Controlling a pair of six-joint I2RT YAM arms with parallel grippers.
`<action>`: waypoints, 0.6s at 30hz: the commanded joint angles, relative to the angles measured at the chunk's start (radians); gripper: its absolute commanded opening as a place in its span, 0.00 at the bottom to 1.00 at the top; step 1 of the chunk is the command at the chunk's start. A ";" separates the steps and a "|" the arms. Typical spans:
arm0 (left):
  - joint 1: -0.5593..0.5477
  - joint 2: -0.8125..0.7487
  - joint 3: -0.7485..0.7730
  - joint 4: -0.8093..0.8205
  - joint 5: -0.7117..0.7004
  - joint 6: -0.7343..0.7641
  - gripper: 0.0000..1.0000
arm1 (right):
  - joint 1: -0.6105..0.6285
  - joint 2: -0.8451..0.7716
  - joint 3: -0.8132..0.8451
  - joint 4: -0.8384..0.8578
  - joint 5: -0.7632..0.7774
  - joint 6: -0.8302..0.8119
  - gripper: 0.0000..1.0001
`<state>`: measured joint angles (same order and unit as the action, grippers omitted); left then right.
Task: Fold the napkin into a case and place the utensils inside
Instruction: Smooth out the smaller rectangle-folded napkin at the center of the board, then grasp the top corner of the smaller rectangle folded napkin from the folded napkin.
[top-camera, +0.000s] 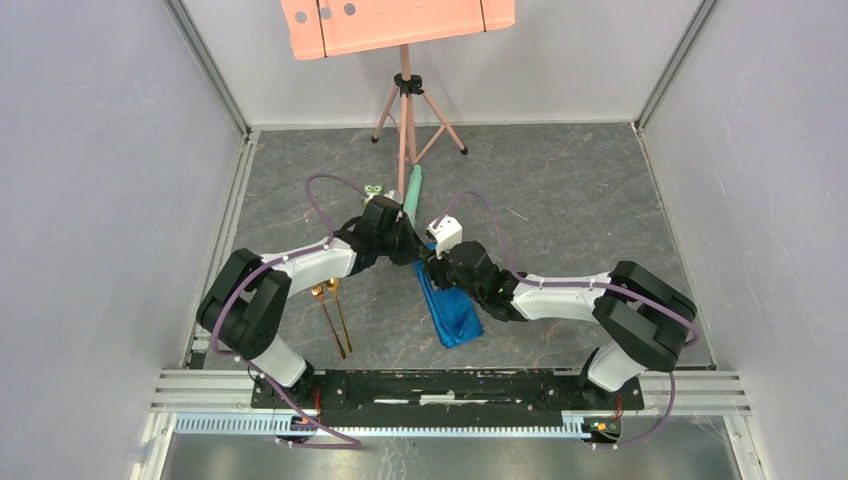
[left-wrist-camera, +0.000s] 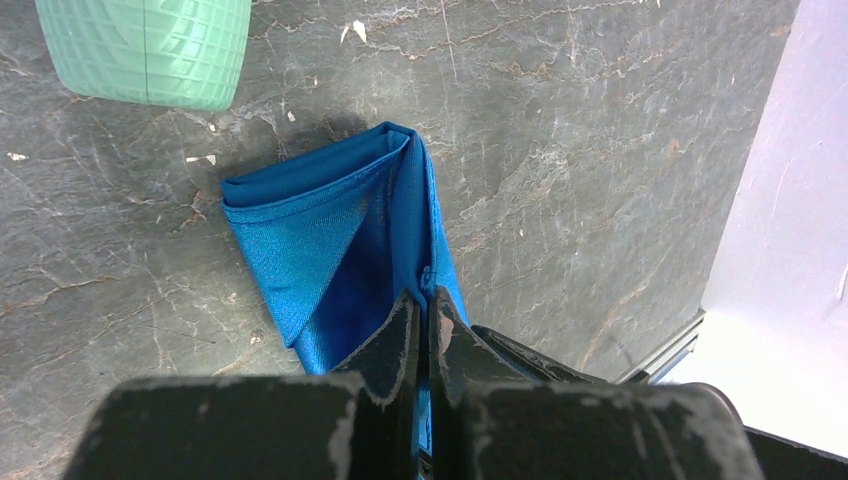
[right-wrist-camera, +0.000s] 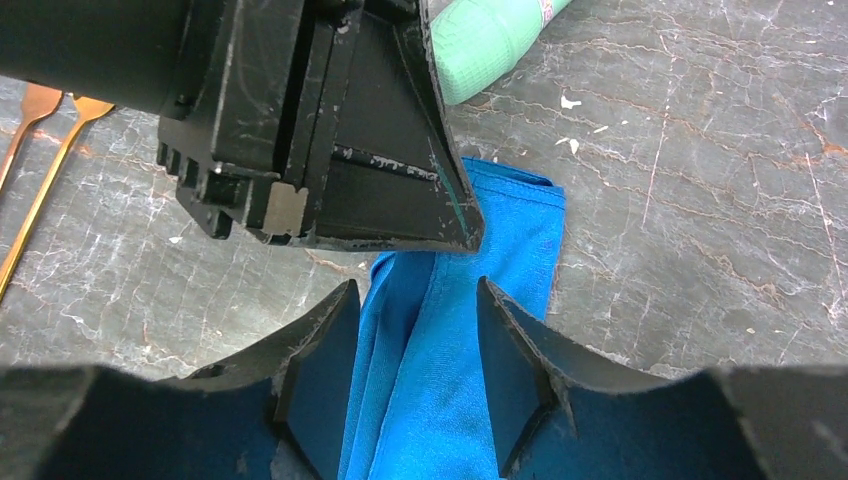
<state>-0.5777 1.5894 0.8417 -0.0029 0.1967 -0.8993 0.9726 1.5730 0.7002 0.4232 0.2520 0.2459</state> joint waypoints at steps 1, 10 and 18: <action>0.009 -0.029 0.004 0.036 0.028 -0.021 0.02 | -0.002 0.026 0.041 0.063 0.037 0.006 0.51; 0.010 -0.032 0.008 0.033 0.037 -0.023 0.02 | -0.003 0.050 0.045 0.078 0.055 0.019 0.36; 0.009 -0.045 0.000 0.039 0.051 -0.026 0.02 | -0.003 0.049 0.047 0.076 0.071 0.027 0.01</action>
<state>-0.5724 1.5875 0.8417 0.0029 0.2203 -0.9009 0.9722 1.6188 0.7052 0.4564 0.2932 0.2642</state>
